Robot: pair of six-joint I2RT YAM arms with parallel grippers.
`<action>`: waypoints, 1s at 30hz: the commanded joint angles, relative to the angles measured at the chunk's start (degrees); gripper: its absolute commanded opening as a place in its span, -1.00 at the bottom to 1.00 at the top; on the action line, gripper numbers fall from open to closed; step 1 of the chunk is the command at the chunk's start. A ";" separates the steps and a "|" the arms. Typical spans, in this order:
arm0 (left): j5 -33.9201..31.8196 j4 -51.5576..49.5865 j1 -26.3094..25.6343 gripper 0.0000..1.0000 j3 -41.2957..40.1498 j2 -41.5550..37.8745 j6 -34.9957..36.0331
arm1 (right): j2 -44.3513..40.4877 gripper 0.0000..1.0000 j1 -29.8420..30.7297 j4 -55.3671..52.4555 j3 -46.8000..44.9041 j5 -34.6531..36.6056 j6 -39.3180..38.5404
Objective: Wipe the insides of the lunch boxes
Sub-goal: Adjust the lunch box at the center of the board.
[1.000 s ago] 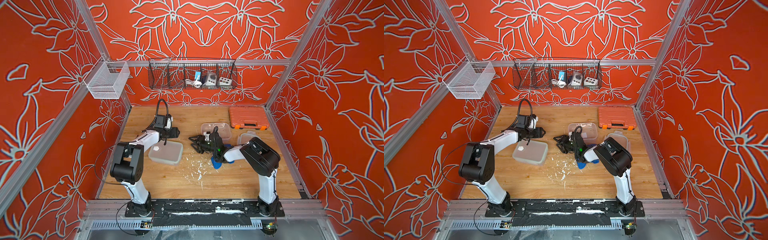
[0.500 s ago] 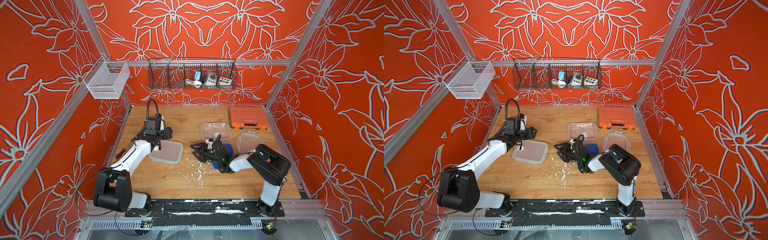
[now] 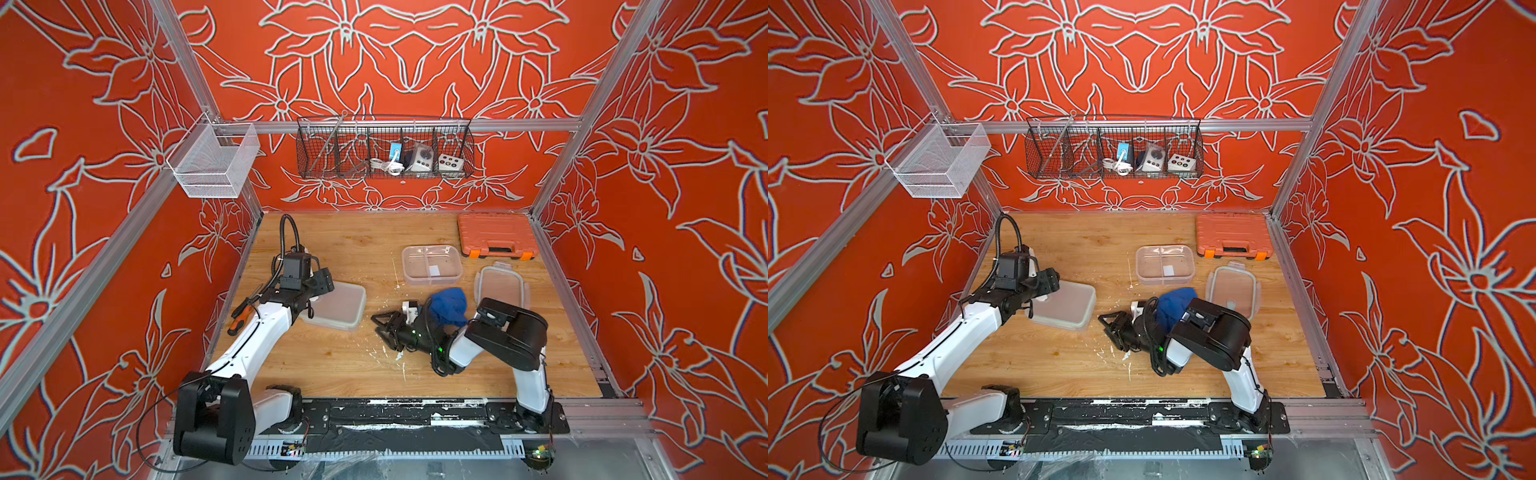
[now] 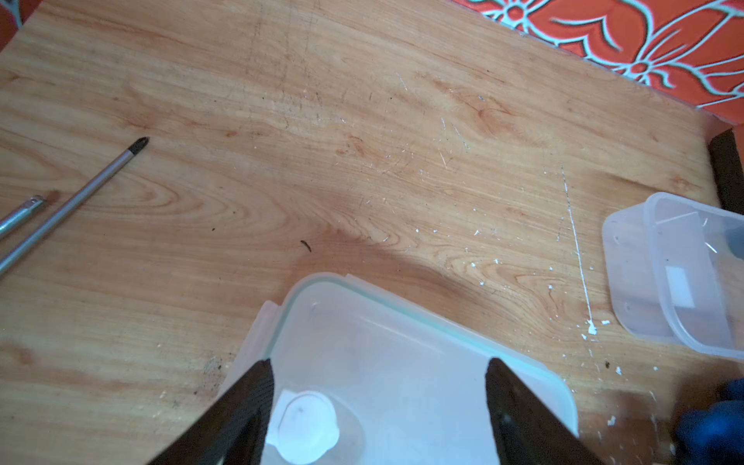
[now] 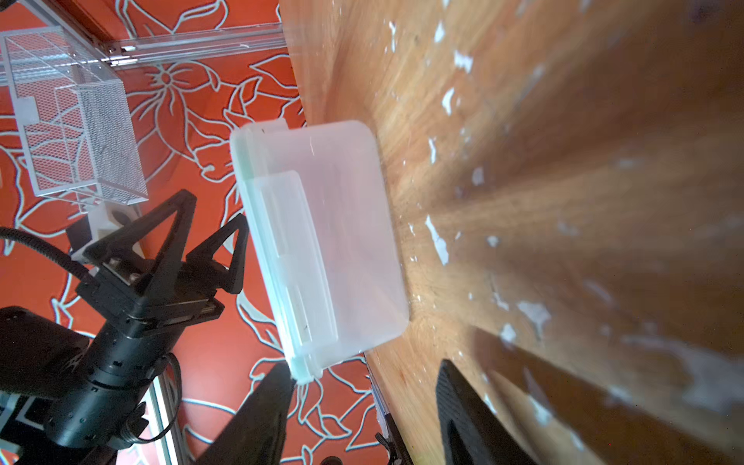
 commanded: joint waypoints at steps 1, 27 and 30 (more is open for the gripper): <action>-1.00 -0.36 0.21 0.64 -2.19 -1.28 -1.20 | 2.66 0.19 1.12 6.05 0.35 5.20 0.38; -3.04 1.07 3.44 0.70 -4.60 1.21 -3.50 | 2.84 0.19 3.18 5.96 0.40 7.09 -4.79; -1.83 1.48 3.44 0.69 -4.90 1.74 -3.88 | 2.67 0.19 3.18 5.97 0.44 7.06 -5.12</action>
